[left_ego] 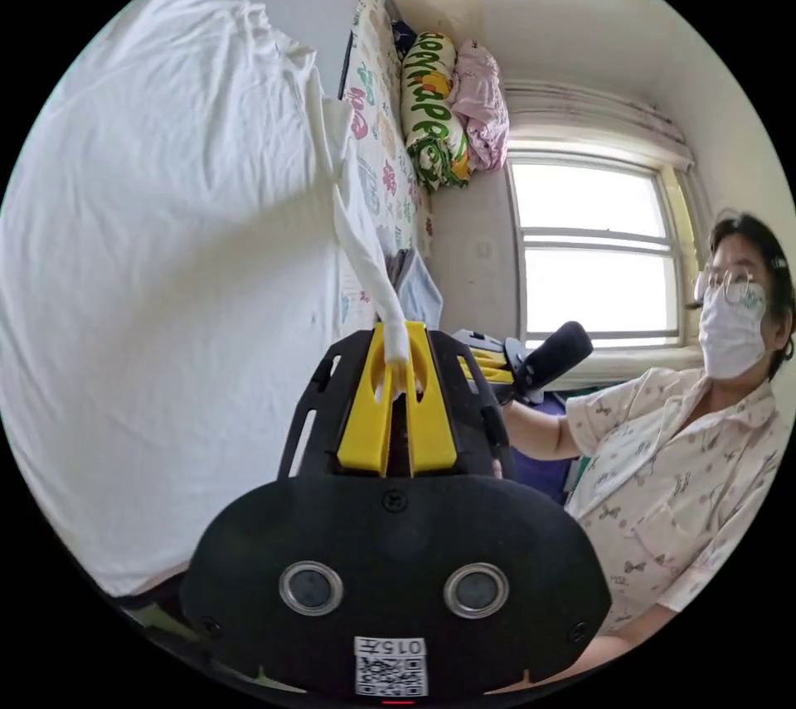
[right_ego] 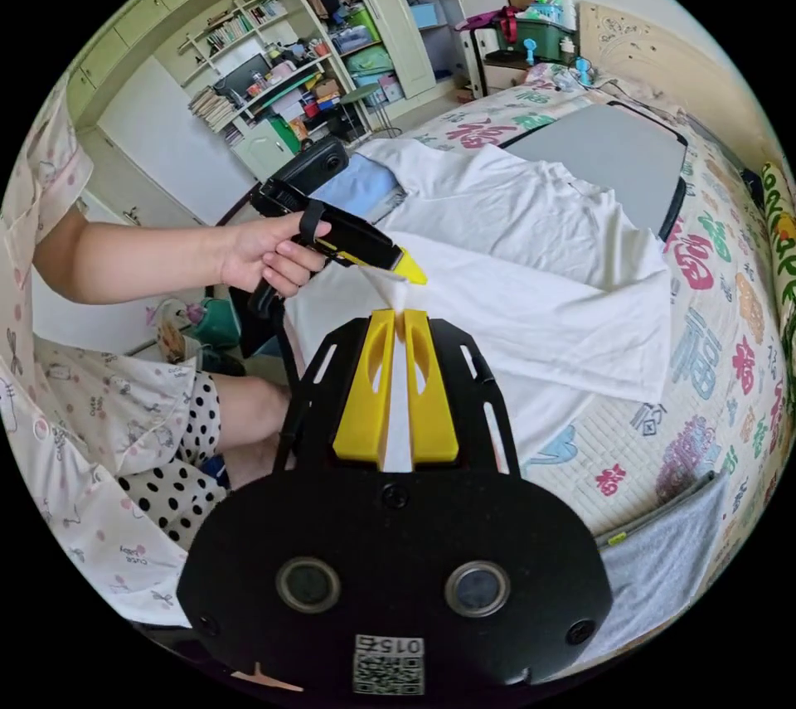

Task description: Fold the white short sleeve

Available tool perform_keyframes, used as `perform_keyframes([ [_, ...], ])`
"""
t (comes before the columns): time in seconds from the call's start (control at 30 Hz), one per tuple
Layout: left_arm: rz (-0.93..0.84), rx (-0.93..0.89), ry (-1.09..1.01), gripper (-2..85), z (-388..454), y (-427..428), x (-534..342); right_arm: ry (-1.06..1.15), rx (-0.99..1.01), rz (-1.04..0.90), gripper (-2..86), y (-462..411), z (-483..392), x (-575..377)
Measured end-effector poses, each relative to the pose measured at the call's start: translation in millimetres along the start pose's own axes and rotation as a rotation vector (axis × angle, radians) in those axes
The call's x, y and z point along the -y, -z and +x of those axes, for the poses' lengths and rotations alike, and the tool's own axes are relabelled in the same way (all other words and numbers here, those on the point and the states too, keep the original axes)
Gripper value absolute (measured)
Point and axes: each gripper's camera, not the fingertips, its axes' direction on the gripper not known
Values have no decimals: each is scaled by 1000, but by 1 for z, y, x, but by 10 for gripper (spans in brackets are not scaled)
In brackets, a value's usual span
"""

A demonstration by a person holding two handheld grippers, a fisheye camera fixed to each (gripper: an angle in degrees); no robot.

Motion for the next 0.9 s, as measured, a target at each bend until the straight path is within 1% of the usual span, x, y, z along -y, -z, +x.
perform_keyframes([
  [0.13, -16, 142, 4, -4, 17, 55, -54, -16, 202, 4, 6, -21, -25, 14],
  [0.23, -15, 241, 37, -4, 14, 71, -95, -21, 315, -23, 6, -41, -34, 23],
  [0.33, -31, 308, 87, -4, -3, 63, -131, -39, 401, -103, 7, -63, -32, 29],
  [0.47, -61, 341, 120, -2, -25, 29, -164, -34, 486, -232, 12, -80, -15, 28],
  [0.6, -77, 386, 167, 7, -42, -4, -177, -10, 494, -296, 30, -75, 10, 25],
  [0.63, -80, 410, 189, 11, -47, -10, -179, -40, 496, -324, 40, -70, 27, 25],
  [0.7, -95, 455, 214, 17, -53, -15, -181, -125, 506, -314, 59, -54, 64, 26],
  [0.77, -134, 520, 233, 26, -60, -19, -180, -283, 511, -251, 73, -24, 133, 22],
  [0.8, -139, 541, 231, 28, -60, -19, -178, -337, 499, -234, 75, -15, 154, 20],
  [0.87, -131, 638, 200, 47, -55, -21, -159, -567, 424, -117, 81, 26, 243, 6],
  [0.9, -126, 660, 185, 52, -53, -24, -151, -626, 400, -83, 82, 38, 265, 2],
])
